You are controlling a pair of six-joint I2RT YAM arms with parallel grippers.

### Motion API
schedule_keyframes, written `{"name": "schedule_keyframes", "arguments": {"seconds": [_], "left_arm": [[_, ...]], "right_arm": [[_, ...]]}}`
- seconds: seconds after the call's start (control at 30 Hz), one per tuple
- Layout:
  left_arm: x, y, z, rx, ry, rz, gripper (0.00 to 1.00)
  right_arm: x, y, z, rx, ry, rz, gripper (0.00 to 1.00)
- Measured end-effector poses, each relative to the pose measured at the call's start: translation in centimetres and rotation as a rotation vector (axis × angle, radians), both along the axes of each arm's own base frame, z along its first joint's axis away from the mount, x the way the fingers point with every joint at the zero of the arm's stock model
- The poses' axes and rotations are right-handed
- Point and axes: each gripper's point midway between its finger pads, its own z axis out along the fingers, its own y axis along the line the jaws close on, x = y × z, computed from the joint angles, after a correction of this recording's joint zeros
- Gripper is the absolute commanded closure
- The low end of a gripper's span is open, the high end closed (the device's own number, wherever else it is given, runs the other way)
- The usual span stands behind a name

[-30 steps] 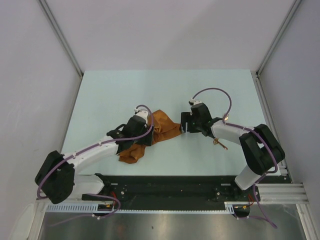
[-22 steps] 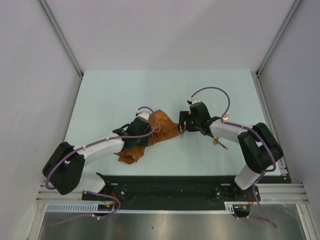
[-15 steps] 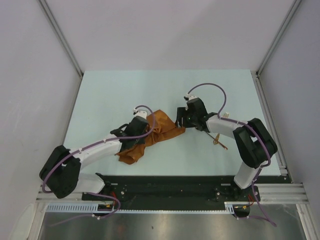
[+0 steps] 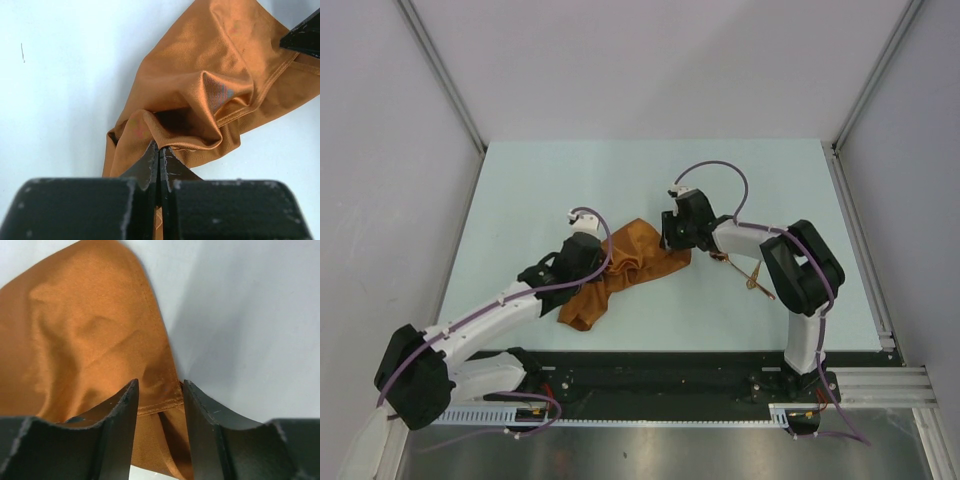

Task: Fold the napkin, place the utensils inside, and roll it up
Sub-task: Flatten the napkin out

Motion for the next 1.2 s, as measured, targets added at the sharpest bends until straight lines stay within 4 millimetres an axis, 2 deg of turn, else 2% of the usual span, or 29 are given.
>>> {"name": "schedule_keyframes", "arguments": {"seconds": [0.03,0.13,0.17,0.27,0.53,0.6,0.67,0.73,0.8,0.9,0.97,1.07,1.13,1.2], "left_arm": [[0.0,0.1,0.0,0.001,-0.001,0.003,1.0],[0.0,0.4,0.0,0.006,0.001,0.01,1.0],[0.0,0.5,0.0,0.007,0.001,0.013,1.0],[0.1,0.8,0.0,0.013,0.0,0.025,1.0],[0.3,1.8,1.0,0.028,-0.027,0.049,1.0],[0.5,2.3,1.7,0.051,-0.04,0.056,1.0],[1.1,2.8,3.3,0.079,-0.077,0.069,0.99],[2.0,3.0,6.1,0.095,-0.139,0.074,0.99],[2.9,3.1,9.9,0.093,-0.226,0.075,0.99],[3.3,3.8,15.8,0.072,-0.363,0.084,0.99],[2.9,4.4,19.4,0.058,-0.444,0.083,0.98],[2.0,5.3,23.5,0.041,-0.537,0.069,0.95],[1.1,5.2,25.9,0.009,-0.593,0.029,0.94],[0.4,4.7,27.6,-0.023,-0.633,-0.016,0.92]], "right_arm": [[0.0,0.1,0.1,-0.001,0.0,0.003,0.57],[0.1,0.6,0.1,-0.009,0.001,0.016,0.7],[0.0,0.6,-0.2,-0.018,0.002,0.02,0.83],[-0.2,0.9,-0.4,-0.033,0.001,0.036,1.0],[-0.6,1.2,-0.4,-0.048,0.021,0.046,1.0],[-0.8,1.0,0.1,-0.055,0.018,0.046,1.0],[-1.0,0.6,1.6,-0.06,0.006,0.047,1.0],[-1.0,0.3,4.7,-0.051,-0.042,0.044,1.0],[-0.6,0.2,9.8,-0.014,-0.139,0.034,1.0],[-0.4,-0.4,19.6,0.071,-0.346,0.009,1.0],[-1.4,-1.5,26.6,0.136,-0.491,-0.017,1.0],[-3.6,-3.9,35.1,0.223,-0.676,-0.064,1.0],[-5.3,-5.2,39.1,0.276,-0.76,-0.084,1.0],[-6.7,-6.2,41.2,0.307,-0.808,-0.095,1.0]]}}
